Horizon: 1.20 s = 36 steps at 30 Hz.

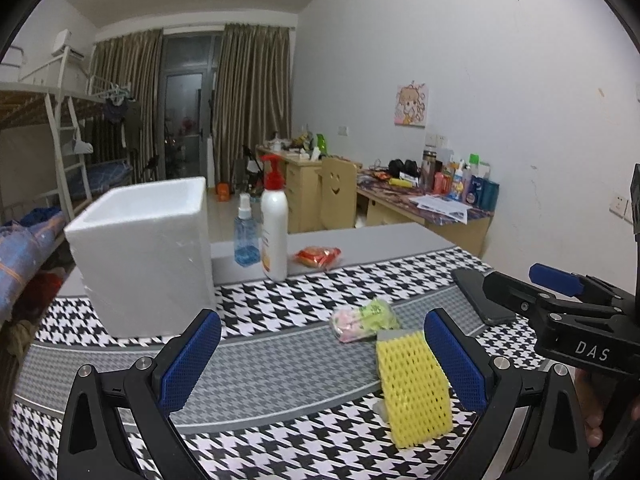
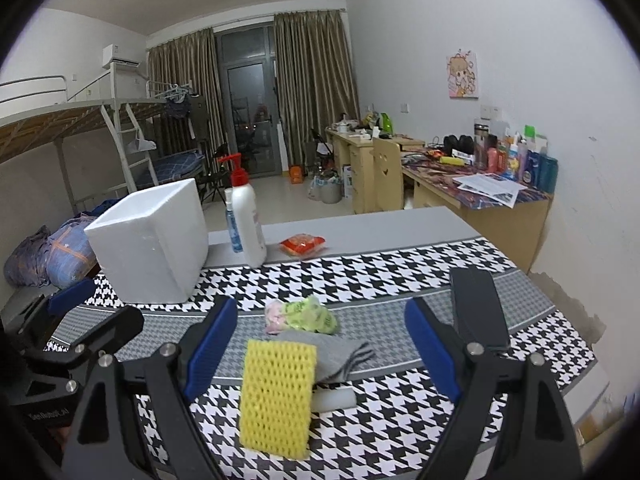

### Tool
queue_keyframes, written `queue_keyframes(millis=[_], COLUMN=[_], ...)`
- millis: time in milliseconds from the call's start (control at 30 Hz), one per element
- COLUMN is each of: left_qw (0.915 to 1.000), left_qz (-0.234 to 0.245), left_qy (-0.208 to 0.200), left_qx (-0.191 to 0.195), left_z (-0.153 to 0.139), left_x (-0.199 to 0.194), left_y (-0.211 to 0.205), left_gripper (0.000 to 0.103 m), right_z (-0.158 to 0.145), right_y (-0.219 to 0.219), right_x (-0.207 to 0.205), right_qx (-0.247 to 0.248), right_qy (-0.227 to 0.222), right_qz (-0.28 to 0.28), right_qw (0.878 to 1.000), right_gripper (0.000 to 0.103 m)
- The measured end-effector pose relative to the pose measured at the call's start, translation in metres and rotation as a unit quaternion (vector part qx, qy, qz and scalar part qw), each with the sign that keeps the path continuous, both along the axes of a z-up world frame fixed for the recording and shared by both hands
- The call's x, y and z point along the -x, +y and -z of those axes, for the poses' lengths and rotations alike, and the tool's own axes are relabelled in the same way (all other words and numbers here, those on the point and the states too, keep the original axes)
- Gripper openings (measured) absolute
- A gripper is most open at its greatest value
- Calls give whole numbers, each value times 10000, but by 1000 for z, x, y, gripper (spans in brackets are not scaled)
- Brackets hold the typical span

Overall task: Organize soft objects
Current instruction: 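Grasp the yellow foam net with the left gripper and lift it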

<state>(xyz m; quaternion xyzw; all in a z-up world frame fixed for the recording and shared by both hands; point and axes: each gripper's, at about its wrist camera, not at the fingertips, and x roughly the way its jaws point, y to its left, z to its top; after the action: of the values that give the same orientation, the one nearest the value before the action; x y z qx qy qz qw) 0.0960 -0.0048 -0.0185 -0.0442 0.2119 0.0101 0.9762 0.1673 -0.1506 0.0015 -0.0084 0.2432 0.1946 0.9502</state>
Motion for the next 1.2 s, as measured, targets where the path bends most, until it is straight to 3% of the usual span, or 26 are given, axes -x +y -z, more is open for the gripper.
queue_keyframes(millis=[500,1000,1200], left_qw=[9989,9908,9880], left_qz=[200,534,657], left_qy=[431,1242,1401], left_qx=[47,44,9], left_z=[32,70,79], left_x=[-20,-42,-43], left_y=[-17,-36,-41], left_gripper=[102,102,93], right_z=[25,52,61], right_y=[-18,-33,-32], right_x=[-4,-18,-21], right_qx=[45,216,222], right_qy=[176,557,725], right_qz=[130,313,287], right_qw=[9997,9977,9967], right_gripper=[89,89,89])
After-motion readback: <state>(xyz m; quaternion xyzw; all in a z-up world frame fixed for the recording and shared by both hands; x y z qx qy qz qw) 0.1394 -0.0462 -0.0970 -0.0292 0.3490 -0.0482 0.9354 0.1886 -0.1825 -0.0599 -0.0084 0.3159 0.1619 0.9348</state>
